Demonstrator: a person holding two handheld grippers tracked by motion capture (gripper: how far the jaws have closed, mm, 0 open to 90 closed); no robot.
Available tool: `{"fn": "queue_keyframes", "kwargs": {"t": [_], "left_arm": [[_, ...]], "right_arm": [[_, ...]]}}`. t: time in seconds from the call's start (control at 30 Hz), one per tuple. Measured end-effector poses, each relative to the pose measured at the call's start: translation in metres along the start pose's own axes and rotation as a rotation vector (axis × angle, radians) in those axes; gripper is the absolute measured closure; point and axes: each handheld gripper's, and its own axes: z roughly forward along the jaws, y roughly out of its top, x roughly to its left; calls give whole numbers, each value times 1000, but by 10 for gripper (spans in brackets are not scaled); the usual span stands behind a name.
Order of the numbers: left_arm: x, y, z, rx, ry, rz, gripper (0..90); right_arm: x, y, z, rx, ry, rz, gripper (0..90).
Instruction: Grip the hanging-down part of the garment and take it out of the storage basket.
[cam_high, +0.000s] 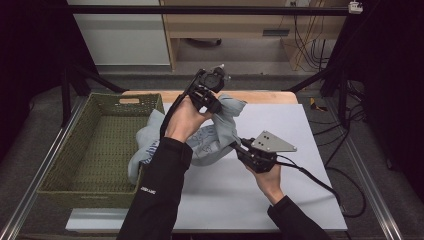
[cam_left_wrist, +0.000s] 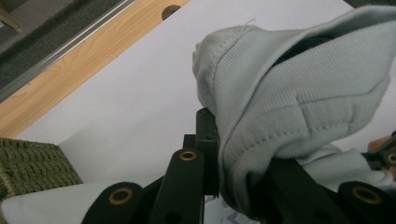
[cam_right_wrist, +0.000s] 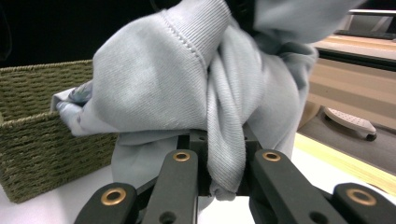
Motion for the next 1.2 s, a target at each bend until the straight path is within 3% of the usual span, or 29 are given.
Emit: {"fn": "queue_keyframes", "kwargs": {"t": [0.5, 0.67, 0.87, 1.0, 1.1, 1.17, 1.2], "left_arm": [[-12, 5, -1, 6, -19, 38, 828], [-14, 6, -3, -6, -36, 39, 828], [-17, 5, 2, 6, -19, 51, 828], [-14, 2, 7, 11, -14, 51, 828], [-11, 0, 12, 26, -4, 52, 828], [-10, -1, 14, 37, -5, 58, 828], [-9, -2, 16, 36, -5, 53, 828]], "right_arm": [[-19, 4, -25, -3, -52, 10, 836], [-26, 9, -32, -22, -97, 19, 835], [-21, -3, -26, 2, -69, 15, 800], [-16, -18, -22, 11, -60, 43, 608], [-16, -26, -23, 19, -42, 76, 395], [-16, -27, -25, 17, -38, 88, 357], [-16, -29, -29, -2, -52, 97, 234]]}}
